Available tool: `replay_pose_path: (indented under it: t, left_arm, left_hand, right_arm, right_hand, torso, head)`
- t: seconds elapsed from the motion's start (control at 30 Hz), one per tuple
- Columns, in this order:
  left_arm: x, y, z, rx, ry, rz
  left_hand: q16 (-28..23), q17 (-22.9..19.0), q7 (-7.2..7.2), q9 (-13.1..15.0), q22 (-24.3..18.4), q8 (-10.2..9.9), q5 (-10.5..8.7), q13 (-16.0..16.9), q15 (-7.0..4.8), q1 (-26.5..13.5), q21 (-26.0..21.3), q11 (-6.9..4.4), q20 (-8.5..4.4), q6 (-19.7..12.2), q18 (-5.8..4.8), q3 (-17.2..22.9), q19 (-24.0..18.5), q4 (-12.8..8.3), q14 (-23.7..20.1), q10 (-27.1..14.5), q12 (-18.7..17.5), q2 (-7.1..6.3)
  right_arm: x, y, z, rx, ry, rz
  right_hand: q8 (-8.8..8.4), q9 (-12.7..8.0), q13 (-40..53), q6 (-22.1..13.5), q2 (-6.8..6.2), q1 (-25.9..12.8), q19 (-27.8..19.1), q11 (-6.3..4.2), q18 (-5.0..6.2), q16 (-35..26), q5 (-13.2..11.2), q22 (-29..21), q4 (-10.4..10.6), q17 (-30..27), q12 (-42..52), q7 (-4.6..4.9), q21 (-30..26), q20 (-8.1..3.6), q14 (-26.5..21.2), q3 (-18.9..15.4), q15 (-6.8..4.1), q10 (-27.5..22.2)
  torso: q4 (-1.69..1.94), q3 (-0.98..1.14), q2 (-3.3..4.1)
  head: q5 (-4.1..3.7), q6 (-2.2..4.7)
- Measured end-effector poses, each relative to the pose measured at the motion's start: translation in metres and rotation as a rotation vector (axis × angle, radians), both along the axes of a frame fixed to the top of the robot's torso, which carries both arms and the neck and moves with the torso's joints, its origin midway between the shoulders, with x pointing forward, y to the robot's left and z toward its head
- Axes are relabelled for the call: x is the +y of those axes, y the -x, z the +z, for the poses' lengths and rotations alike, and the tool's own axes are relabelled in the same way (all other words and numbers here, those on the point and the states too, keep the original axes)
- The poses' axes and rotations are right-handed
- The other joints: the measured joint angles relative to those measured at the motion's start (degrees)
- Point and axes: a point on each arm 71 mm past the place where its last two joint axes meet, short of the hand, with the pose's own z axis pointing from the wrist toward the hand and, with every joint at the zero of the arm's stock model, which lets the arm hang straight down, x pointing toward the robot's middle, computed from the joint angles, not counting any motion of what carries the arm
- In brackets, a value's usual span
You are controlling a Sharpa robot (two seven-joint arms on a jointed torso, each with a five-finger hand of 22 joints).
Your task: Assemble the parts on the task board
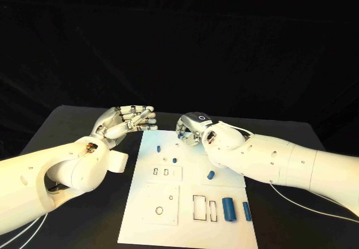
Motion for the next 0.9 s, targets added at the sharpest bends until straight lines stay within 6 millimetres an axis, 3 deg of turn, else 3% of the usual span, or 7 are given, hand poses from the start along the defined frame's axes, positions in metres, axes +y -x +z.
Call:
replay_pose_path:
  t: [0.3, 0.37, 0.57, 0.6, 0.7, 0.77, 0.9]
  left_arm:
    - [0.0002, -0.0001, -0.0001, 0.004, 0.002, -0.003]
    - [0.0002, -0.0001, -0.0001, 0.005, 0.002, -0.003]
    - [-0.0001, -0.0002, 0.0001, 0.006, 0.003, -0.004]
    - [0.0, -0.0003, 0.0001, 0.006, 0.003, -0.004]
    - [0.0, -0.0003, 0.0001, 0.006, 0.003, -0.004]
    - [0.0002, -0.0003, 0.0002, 0.006, 0.003, -0.004]
    - [0.0008, -0.0007, 0.0001, 0.007, 0.002, -0.003]
  left_hand:
    - [0.0, -0.01, 0.0, -0.01, 0.0, 0.0, 0.0, 0.0, 0.0, 0.0, 0.0, 0.0, 0.0, 0.0, 0.0, 0.0, 0.0, 0.0, 0.0, 0.0, 0.0, 0.0]
    - [0.0, 0.02, 0.1, -0.01, 0.0, 0.0, 0.0, -0.02, 0.0, 0.0, 0.0, 0.0, 0.0, -0.15, 0.0, 0.0, 0.0, 0.0, 0.0, 0.0, 0.0, 0.0]
    - [0.0, 0.07, 0.0, -0.01, 0.0, 0.0, 0.0, -0.06, 0.0, 0.0, 0.0, 0.0, 0.0, -0.42, 0.0, 0.0, 0.0, 0.0, 0.0, 0.0, 0.0, 0.0]
    - [0.0, 0.07, 0.0, -0.01, 0.0, 0.0, 0.0, -0.06, 0.0, 0.0, 0.0, 0.0, 0.0, -0.42, -0.01, 0.0, 0.0, 0.0, 0.0, 0.0, 0.0, 0.0]
    - [0.0, 0.07, 0.0, -0.01, 0.0, 0.0, 0.0, -0.06, 0.0, 0.0, 0.0, 0.0, 0.0, -0.42, 0.0, 0.0, 0.0, 0.0, 0.0, 0.0, 0.0, 0.0]
    - [0.0, 0.07, 0.0, -0.01, 0.0, 0.0, 0.0, -0.06, 0.0, 0.0, 0.0, 0.0, 0.0, -0.42, 0.0, 0.0, 0.0, 0.0, 0.0, 0.0, 0.0, 0.0]
    - [0.0, 0.12, 0.0, -0.01, 0.0, 0.0, 0.0, -0.06, 0.0, 0.0, 0.0, 0.0, 0.0, -0.42, 0.0, 0.0, 0.0, 0.0, 0.0, 0.0, 0.0, 0.0]
  right_arm:
    - [-0.0006, -0.0006, -0.0003, 0.001, 0.001, -0.004]
    - [-0.0008, -0.0013, -0.0007, 0.001, 0.003, -0.006]
    - [-0.0008, -0.0034, -0.0038, 0.015, 0.01, -0.006]
    - [-0.0009, -0.0039, -0.0039, 0.016, 0.01, -0.006]
    - [-0.0017, -0.0049, -0.0042, 0.021, 0.012, -0.007]
    - [-0.0021, -0.005, -0.0044, 0.024, 0.011, -0.008]
    - [-0.0059, -0.0044, -0.0045, 0.027, 0.011, -0.01]
  right_hand:
    - [0.22, 0.31, 0.0, -1.0, 0.02, -0.02, -0.34, -0.01, 0.0, 0.0, -0.18, -0.91, -0.15, -0.26, 0.0, 0.49, -0.23, 0.09, 0.0, 0.15, 0.0, -0.01]
    - [-0.97, 0.31, 0.0, -3.33, 0.34, -0.35, -1.48, -0.92, 0.0, 0.0, -0.16, -2.07, -0.3, -0.62, -0.55, 1.22, -1.39, 0.63, -0.03, 0.34, 0.45, -1.2]
    - [-3.25, 0.27, 0.7, -7.08, 0.38, -2.49, -5.57, 0.66, 0.08, -2.64, 0.71, -8.09, -0.03, -5.38, -1.21, 2.7, -6.09, 2.16, -0.08, 2.3, 2.2, -8.01]
    - [-3.78, 0.27, -0.19, -7.94, -0.2, -3.11, -6.53, 0.89, 1.01, -3.38, 0.44, -9.59, 0.16, -6.62, -1.36, 2.77, -7.3, 2.38, 0.0, 2.13, 2.26, -9.49]
    - [-4.95, 0.27, -1.72, -9.71, -0.95, -3.18, -8.94, 1.27, 1.34, -5.48, 0.27, -13.69, 0.26, -9.97, -1.35, 2.89, -10.77, 2.77, -0.22, 1.26, 2.48, -12.5]
    - [-5.24, 0.27, -2.36, -9.97, -1.47, -3.09, -9.66, 1.35, 2.25, -6.35, 0.27, -15.39, 0.13, -11.3, -1.35, 2.78, -12.33, 2.88, -0.31, 0.29, 2.57, -13.66]
    - [-5.35, 0.33, -2.8, -10.08, -1.6, -2.97, -10.28, 1.35, 2.26, -6.99, 0.27, -16.9, 0.21, -12.37, -1.35, 2.69, -13.77, 2.85, -0.31, -0.8, 2.57, -14.03]
  torso:
    - [0.05, -0.01, 0.06]
    - [0.04, -0.01, 0.07]
    - [0.02, -0.02, 0.09]
    - [0.02, -0.02, 0.09]
    - [0.08, -0.02, 0.1]
    - [0.08, -0.02, 0.1]
    - [0.06, -0.03, 0.07]
  head:
    - [-0.04, -0.07]
    - [-0.04, -0.08]
    - [-0.14, -0.13]
    - [-0.19, -0.14]
    - [-0.26, -0.21]
    - [-0.26, -0.23]
    - [-0.12, -0.28]
